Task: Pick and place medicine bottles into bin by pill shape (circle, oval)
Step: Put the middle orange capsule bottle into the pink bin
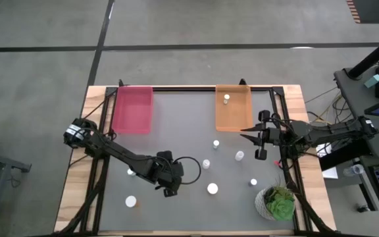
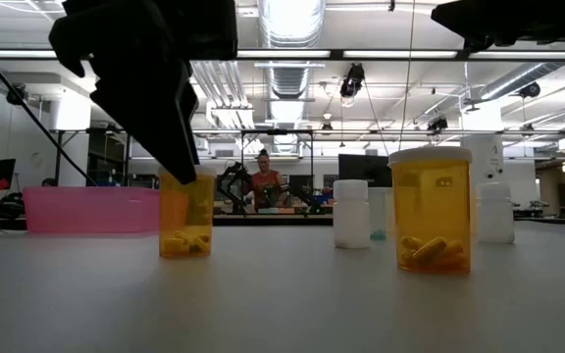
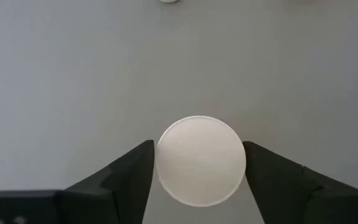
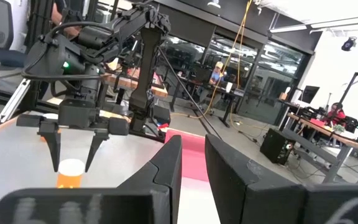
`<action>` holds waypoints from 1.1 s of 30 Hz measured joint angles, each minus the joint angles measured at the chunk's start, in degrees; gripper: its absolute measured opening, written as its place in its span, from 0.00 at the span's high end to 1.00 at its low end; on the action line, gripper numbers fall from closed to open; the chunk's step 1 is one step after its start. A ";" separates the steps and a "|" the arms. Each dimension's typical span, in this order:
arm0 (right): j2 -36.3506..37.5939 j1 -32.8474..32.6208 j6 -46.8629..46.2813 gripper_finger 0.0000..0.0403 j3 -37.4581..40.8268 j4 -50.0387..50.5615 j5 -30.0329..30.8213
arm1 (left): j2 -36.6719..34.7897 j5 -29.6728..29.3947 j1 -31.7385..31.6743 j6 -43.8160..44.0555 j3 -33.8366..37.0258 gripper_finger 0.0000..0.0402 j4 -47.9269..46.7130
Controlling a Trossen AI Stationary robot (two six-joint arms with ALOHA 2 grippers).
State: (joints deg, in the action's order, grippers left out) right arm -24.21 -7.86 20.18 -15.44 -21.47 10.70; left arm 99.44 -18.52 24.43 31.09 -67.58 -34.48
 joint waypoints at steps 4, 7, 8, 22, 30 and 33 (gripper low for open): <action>0.00 0.00 0.02 0.84 0.00 0.09 0.00 | -0.05 0.04 0.00 0.00 -0.02 0.51 -0.02; 0.00 0.00 0.27 0.84 0.00 0.09 0.02 | -0.13 0.47 0.00 0.03 -0.07 0.52 -0.04; 0.00 0.00 0.38 0.84 0.00 0.11 0.01 | -0.13 0.76 0.00 0.04 -0.22 0.53 -0.10; 0.00 0.00 0.39 0.84 0.02 0.22 0.02 | -6.99 -0.27 -2.66 -0.52 -5.51 0.53 -7.23; 0.00 0.02 0.39 0.84 0.02 0.22 0.04 | -16.32 -3.69 -8.98 0.48 -5.11 0.52 -12.37; 0.00 0.02 0.36 0.84 0.02 0.24 0.04 | -19.76 -5.69 -12.61 0.43 -4.45 0.51 -14.19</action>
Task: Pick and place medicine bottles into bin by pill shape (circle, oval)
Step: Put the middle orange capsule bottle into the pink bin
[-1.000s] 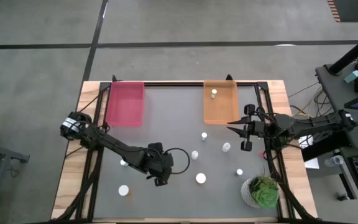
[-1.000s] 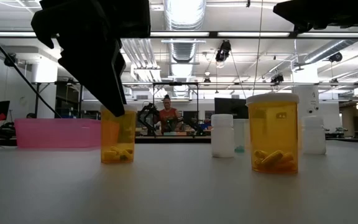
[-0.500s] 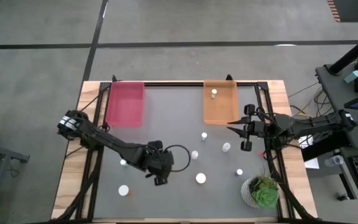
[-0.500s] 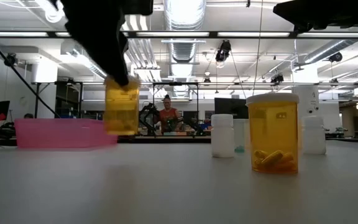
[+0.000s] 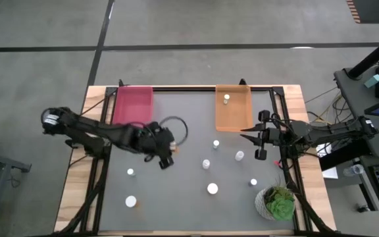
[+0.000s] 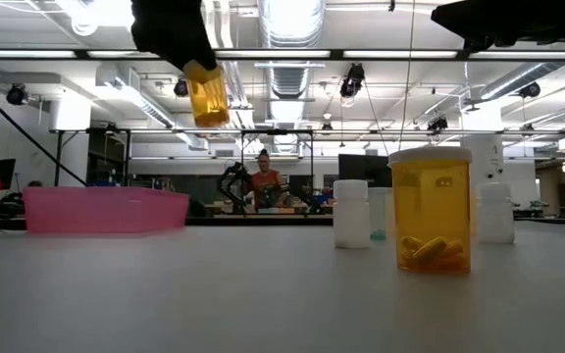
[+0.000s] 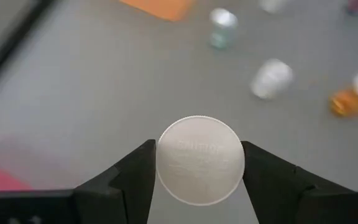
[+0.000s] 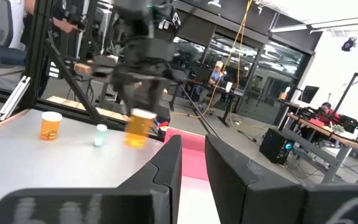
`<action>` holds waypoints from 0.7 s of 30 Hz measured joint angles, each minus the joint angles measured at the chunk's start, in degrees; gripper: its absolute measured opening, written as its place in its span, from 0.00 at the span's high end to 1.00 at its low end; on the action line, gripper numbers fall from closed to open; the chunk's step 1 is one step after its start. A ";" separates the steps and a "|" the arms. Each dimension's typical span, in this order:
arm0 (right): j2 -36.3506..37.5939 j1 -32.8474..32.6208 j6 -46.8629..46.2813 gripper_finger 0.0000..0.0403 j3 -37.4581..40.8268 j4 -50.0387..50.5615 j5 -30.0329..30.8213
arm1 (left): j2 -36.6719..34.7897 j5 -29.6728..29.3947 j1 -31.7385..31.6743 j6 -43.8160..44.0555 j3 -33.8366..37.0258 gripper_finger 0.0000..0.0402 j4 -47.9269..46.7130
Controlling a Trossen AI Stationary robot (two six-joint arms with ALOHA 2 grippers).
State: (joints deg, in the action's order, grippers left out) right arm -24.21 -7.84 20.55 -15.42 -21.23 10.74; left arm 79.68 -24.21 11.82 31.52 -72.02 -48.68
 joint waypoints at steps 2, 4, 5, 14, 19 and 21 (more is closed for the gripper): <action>0.00 -0.02 0.03 0.84 0.00 0.00 0.02 | -2.32 -0.99 -2.69 -0.37 0.88 0.51 -1.32; 0.00 0.00 0.03 0.84 0.00 0.02 0.40 | -4.33 -1.46 -5.68 -0.48 1.59 0.51 -2.40; 0.00 -0.02 0.03 0.84 0.00 0.04 0.99 | -5.46 -1.57 -7.38 -0.60 1.79 0.51 -2.95; 0.07 0.00 0.01 0.84 0.00 0.61 1.46 | -11.47 -3.12 -25.50 -4.84 5.79 0.50 -5.93; 0.11 0.00 0.21 0.84 0.00 0.79 1.49 | -10.89 -3.02 -38.00 -9.57 6.92 0.50 -5.87; 0.11 0.00 0.40 0.84 0.00 0.81 1.70 | -9.93 -1.50 -43.01 -12.01 7.16 0.50 -5.40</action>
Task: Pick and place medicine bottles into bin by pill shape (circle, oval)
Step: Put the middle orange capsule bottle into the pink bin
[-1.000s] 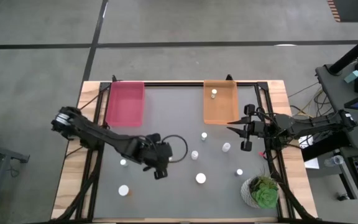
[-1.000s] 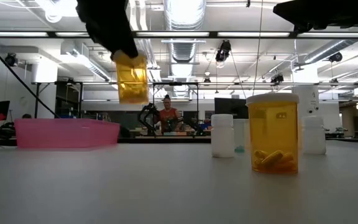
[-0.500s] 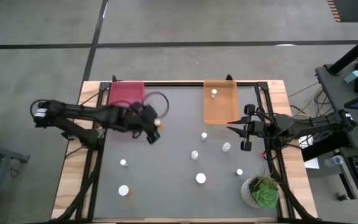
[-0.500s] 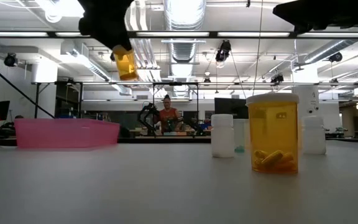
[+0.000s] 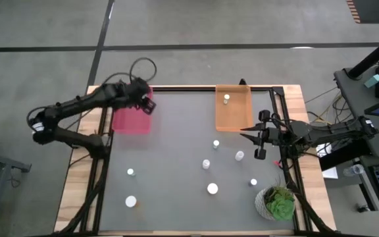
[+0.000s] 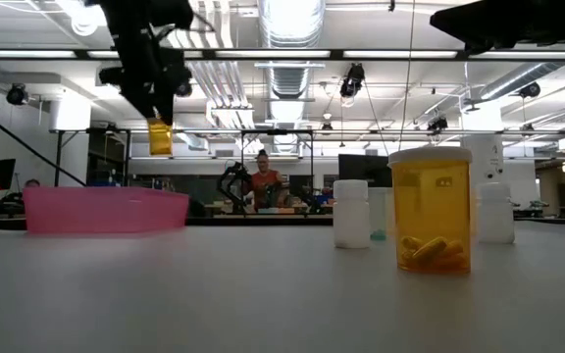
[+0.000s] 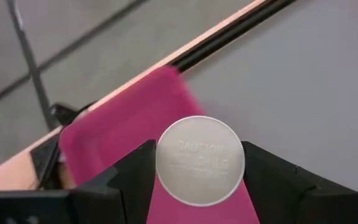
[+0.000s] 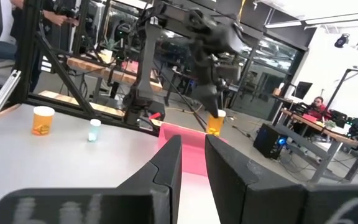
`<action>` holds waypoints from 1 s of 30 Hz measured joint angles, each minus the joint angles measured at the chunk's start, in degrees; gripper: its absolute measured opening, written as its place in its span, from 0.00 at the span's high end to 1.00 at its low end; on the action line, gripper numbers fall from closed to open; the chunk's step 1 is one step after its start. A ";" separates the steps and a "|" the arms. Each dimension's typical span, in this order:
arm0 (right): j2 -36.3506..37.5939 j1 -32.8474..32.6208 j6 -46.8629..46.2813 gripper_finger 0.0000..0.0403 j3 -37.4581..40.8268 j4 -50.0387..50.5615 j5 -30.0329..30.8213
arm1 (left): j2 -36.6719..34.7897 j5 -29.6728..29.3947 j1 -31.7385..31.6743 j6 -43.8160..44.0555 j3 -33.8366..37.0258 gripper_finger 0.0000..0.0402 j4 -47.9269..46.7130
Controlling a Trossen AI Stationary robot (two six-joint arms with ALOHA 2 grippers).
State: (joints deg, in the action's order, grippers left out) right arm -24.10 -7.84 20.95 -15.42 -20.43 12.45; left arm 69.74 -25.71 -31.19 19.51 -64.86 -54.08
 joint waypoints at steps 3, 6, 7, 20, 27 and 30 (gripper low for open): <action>0.00 0.00 0.13 0.84 0.00 0.01 0.81 | 1.78 4.51 -7.05 -3.63 0.96 0.50 2.39; 0.00 0.00 0.25 0.84 0.00 0.13 1.11 | 3.65 9.18 -13.26 -5.58 2.54 0.50 6.07; 0.00 0.00 0.33 0.84 0.00 0.13 1.11 | 4.51 9.58 -14.92 -6.26 2.98 0.50 6.94; 0.00 0.00 0.74 0.84 0.00 0.17 1.11 | 16.26 10.75 -20.31 -9.99 4.35 0.50 16.42; 0.00 0.00 0.70 0.84 0.00 0.31 1.11 | 18.75 10.64 -20.60 -11.19 4.27 0.50 16.58; 0.00 0.00 0.72 0.84 0.00 0.31 1.11 | 18.67 10.52 -20.60 -11.17 4.27 0.50 17.41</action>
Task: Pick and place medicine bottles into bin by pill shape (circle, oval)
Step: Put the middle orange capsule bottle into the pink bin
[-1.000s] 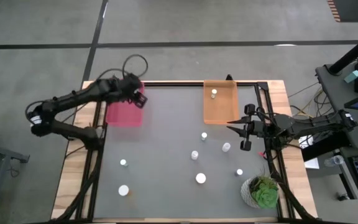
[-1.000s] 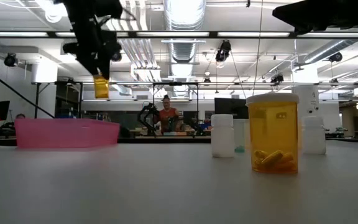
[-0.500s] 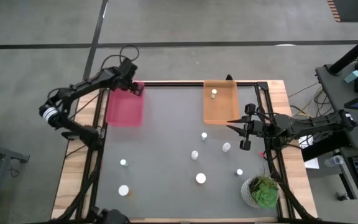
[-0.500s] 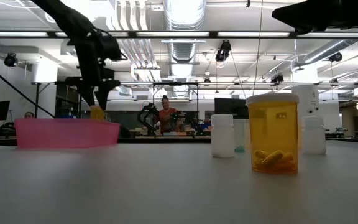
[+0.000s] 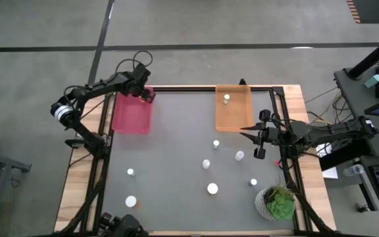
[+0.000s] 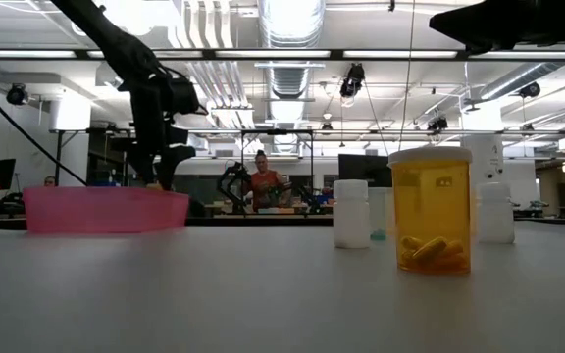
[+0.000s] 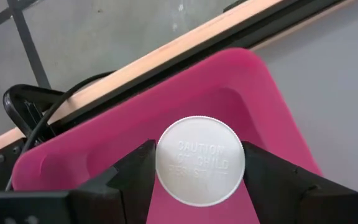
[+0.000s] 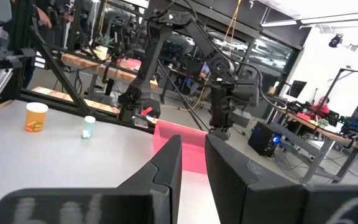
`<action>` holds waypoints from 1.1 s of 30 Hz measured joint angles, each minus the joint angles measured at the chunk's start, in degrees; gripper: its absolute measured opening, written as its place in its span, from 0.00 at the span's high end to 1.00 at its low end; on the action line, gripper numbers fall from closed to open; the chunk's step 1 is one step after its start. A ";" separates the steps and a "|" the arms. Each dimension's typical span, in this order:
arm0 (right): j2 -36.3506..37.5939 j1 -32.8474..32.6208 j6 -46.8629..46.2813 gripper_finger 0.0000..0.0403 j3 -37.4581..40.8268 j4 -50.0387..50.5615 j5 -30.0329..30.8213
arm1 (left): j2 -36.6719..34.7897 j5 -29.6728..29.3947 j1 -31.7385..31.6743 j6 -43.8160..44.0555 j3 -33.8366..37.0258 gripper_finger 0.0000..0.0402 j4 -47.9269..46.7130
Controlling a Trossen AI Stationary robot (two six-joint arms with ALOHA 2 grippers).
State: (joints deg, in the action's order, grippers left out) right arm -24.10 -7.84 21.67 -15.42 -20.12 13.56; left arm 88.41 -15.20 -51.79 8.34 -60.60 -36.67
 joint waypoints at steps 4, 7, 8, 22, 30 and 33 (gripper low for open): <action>0.00 -0.01 -0.05 0.84 0.00 0.01 0.00 | -0.08 -0.07 0.00 -0.02 0.05 0.50 0.42; 0.00 0.00 -0.08 0.84 0.00 0.07 0.01 | -0.08 -0.07 0.00 -0.02 0.57 0.50 0.99; 0.00 0.00 -0.07 0.84 0.00 0.09 0.00 | -0.08 -0.07 0.00 0.00 0.89 0.50 1.52; 0.00 0.00 -0.07 0.84 0.00 0.15 0.00 | -0.14 -0.09 0.00 0.15 2.14 0.50 3.23; 0.00 -0.01 -0.04 0.84 0.00 0.15 0.00 | -0.14 -0.09 0.00 0.22 2.14 0.41 3.17; 0.00 0.00 -0.04 0.84 0.00 0.15 0.00 | -0.14 -0.09 0.00 0.14 2.14 0.36 3.17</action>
State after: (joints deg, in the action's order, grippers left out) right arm -24.10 -7.84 21.63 -15.42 -19.97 13.57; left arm 88.27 -15.29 -51.79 8.48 -58.46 -33.50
